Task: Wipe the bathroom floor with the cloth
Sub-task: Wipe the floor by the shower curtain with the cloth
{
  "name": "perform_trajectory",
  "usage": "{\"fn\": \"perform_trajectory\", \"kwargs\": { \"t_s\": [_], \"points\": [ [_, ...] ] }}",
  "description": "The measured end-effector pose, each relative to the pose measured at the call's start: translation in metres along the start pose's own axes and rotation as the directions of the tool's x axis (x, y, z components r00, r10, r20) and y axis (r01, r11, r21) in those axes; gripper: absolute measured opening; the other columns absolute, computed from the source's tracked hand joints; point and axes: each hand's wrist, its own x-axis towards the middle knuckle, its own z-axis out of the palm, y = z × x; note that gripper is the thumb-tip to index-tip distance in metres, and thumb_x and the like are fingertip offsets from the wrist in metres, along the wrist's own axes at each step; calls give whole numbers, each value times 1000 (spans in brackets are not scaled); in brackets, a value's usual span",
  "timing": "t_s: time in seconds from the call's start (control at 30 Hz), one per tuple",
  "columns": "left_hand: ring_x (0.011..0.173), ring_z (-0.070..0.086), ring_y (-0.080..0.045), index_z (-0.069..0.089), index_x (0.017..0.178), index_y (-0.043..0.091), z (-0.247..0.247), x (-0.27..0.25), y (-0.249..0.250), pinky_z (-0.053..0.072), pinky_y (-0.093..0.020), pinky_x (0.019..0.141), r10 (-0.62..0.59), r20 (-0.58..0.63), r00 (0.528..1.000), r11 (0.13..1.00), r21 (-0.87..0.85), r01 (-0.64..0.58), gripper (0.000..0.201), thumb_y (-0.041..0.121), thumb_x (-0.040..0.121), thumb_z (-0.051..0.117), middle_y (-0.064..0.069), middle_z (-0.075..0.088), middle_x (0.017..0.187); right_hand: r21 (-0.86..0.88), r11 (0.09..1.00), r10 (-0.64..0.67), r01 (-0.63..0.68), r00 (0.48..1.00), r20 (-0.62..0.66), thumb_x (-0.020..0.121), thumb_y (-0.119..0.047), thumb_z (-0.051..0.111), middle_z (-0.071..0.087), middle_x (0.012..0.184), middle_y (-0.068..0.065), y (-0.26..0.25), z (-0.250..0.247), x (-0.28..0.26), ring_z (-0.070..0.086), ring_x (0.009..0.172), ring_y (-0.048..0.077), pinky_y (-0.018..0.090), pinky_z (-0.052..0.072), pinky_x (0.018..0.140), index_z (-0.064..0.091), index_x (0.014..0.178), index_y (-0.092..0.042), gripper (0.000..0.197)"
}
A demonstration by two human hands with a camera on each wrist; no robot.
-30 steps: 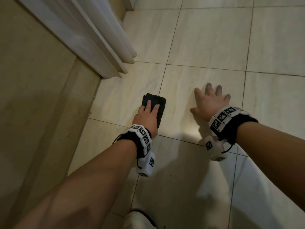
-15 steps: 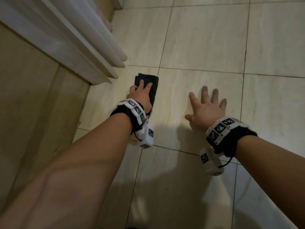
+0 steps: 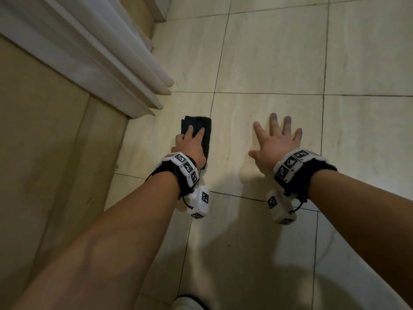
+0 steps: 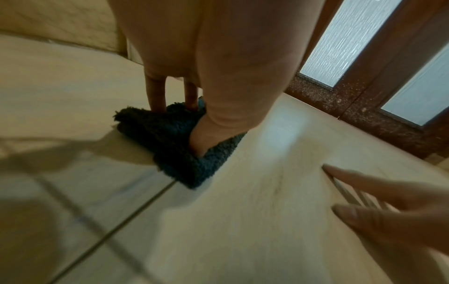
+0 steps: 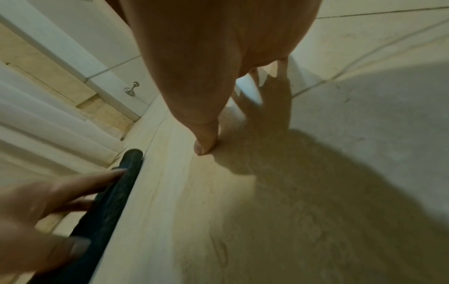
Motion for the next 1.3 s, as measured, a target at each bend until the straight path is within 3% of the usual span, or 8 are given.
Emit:
{"fn": "perform_trajectory", "kwargs": {
  "t_s": [0.2,0.33,0.5,0.67,0.77,1.03,1.3],
  "points": [
    [142,18,-29,9,155,33,32,-35,-10,40,-48,104,13,-29,999,999,44,-11,93,14,85,66,0,0,164,-9,1000,-13,13,1000,-7,93,-57,50,-22,163,5,0,-5,-6,-20,147,40,66,0,117,-5,155,-39,85],
    [144,14,-28,7,156,36,33,-32,-26,41,-48,105,50,-10,999,998,32,-49,95,8,84,62,2,-3,164,-19,1000,-10,11,1000,23,92,-55,55,-20,163,5,3,-10,-5,-17,148,40,66,2,117,-2,156,-38,87],
    [144,15,-28,6,156,37,28,-21,-55,43,-47,105,9,-20,1000,999,43,-9,97,7,83,63,2,-4,164,-19,999,29,-29,1000,6,92,-52,56,-14,164,10,-14,-7,-7,-12,148,43,67,6,116,4,156,-33,85],
    [145,13,-28,6,156,36,24,-5,-85,39,-47,108,-16,-23,1000,1000,0,16,93,4,85,57,2,-4,165,-58,992,-119,115,991,-69,87,-61,58,-12,164,10,-53,1,-2,-12,149,41,66,6,116,6,156,-33,91],
    [146,12,-28,6,156,37,21,5,-110,36,-47,111,-45,-16,999,999,-10,45,94,3,85,57,3,-5,164,-33,993,-117,116,992,-49,83,-63,62,-12,164,10,-73,-2,9,-12,149,42,67,7,116,6,155,-34,96],
    [144,18,-37,5,156,29,12,29,-176,26,-46,117,-140,-28,990,990,7,140,93,1,86,60,-6,-2,164,-48,996,-80,81,997,4,84,-64,60,-26,161,8,-76,10,23,-24,146,40,67,-1,115,-7,155,-37,101],
    [145,17,-39,7,155,25,6,34,-180,21,-44,119,-165,-36,986,986,4,166,87,2,88,57,-8,0,164,-18,998,-66,67,997,40,84,-63,61,-31,159,6,-76,9,25,-29,144,39,67,-6,115,-10,154,-39,103]
  ]
}}
